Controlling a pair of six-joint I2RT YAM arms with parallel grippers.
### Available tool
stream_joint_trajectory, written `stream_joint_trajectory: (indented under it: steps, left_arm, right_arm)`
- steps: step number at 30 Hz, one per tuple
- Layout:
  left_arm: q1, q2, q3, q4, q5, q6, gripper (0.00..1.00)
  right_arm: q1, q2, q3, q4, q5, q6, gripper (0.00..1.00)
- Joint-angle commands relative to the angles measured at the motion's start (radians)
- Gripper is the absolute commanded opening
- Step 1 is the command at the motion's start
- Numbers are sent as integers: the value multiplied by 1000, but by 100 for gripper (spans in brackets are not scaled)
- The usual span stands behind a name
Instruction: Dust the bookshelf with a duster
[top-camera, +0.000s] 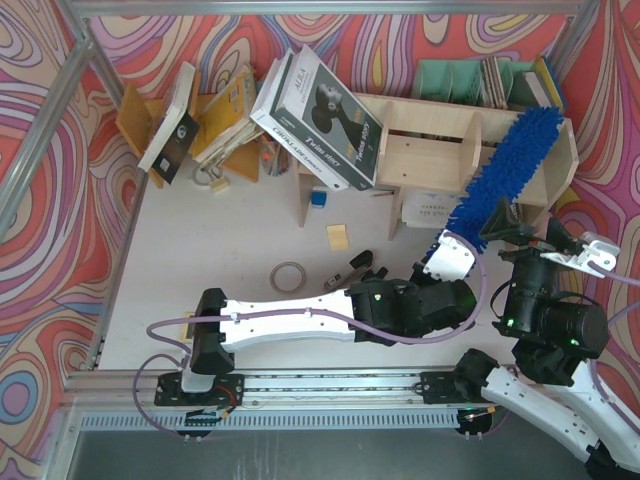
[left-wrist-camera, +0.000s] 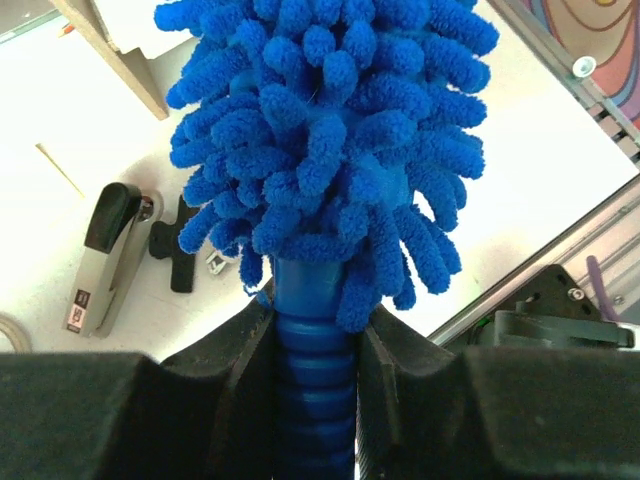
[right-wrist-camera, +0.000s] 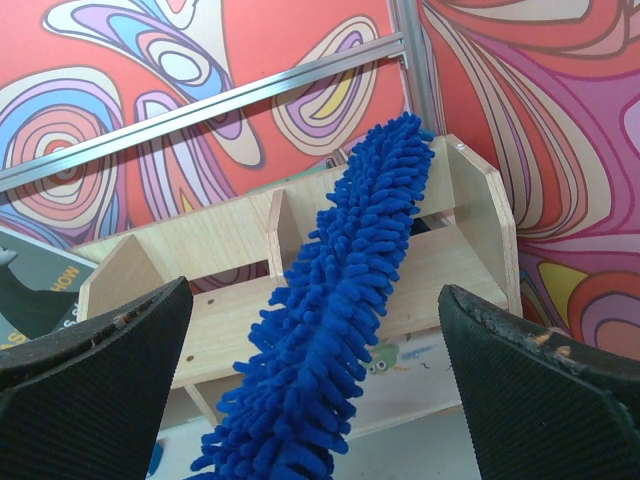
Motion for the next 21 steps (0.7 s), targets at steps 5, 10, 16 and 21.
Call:
stream_joint_trajectory:
  steps: [5, 10, 16, 21]
  left_arm:
    - [19, -68, -55, 26, -102, -60, 0]
    - [35, -31, -42, -46, -44, -134, 0]
    - [38, 19, 0, -143, 32, -168, 0]
    - [36, 46, 29, -151, 109, -140, 0]
  right_arm:
    - [-4, -7, -4, 5, -3, 3, 99]
    - [-4, -7, -3, 6, -3, 1, 99]
    - [-4, -9, -4, 9, -2, -1, 99]
    - [-4, -7, -4, 9, -2, 0, 99]
